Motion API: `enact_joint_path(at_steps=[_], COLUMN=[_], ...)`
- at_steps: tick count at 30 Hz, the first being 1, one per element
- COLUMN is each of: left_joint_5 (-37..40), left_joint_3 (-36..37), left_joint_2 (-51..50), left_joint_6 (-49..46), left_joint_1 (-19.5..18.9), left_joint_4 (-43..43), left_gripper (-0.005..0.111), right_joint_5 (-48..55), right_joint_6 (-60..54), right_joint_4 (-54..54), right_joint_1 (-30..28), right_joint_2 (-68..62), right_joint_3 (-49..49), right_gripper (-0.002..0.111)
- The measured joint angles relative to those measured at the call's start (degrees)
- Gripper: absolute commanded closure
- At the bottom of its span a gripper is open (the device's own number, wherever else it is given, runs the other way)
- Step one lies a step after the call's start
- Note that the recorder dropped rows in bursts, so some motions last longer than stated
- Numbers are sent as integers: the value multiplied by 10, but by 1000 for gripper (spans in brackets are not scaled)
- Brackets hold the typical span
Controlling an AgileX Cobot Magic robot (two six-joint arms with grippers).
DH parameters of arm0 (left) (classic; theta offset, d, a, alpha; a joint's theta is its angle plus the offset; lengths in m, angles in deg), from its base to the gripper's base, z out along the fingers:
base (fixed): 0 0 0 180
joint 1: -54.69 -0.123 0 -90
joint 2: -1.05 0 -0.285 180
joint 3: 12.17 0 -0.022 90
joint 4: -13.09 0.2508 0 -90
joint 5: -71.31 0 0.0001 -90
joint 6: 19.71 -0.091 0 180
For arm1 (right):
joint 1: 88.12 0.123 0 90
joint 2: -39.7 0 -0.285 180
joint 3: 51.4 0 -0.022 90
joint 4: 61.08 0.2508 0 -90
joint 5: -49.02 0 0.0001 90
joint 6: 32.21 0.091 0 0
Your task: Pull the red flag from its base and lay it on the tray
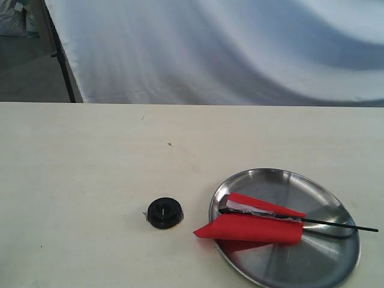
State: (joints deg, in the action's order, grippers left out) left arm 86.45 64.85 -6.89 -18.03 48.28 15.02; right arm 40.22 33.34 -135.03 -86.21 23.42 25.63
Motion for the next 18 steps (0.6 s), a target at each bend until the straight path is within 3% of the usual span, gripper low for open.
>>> enact_joint_path(at_steps=[18], left_joint_5=[0], left_joint_3=[0], left_joint_2=[0], left_joint_6=[0], left_joint_1=[0], left_joint_4=[0], left_gripper=[107], right_joint_5=[-7], right_joint_6=[3], right_joint_4=[-58], right_joint_1=[0], right_joint_2=[0], right_joint_3=[0], right_gripper=[109])
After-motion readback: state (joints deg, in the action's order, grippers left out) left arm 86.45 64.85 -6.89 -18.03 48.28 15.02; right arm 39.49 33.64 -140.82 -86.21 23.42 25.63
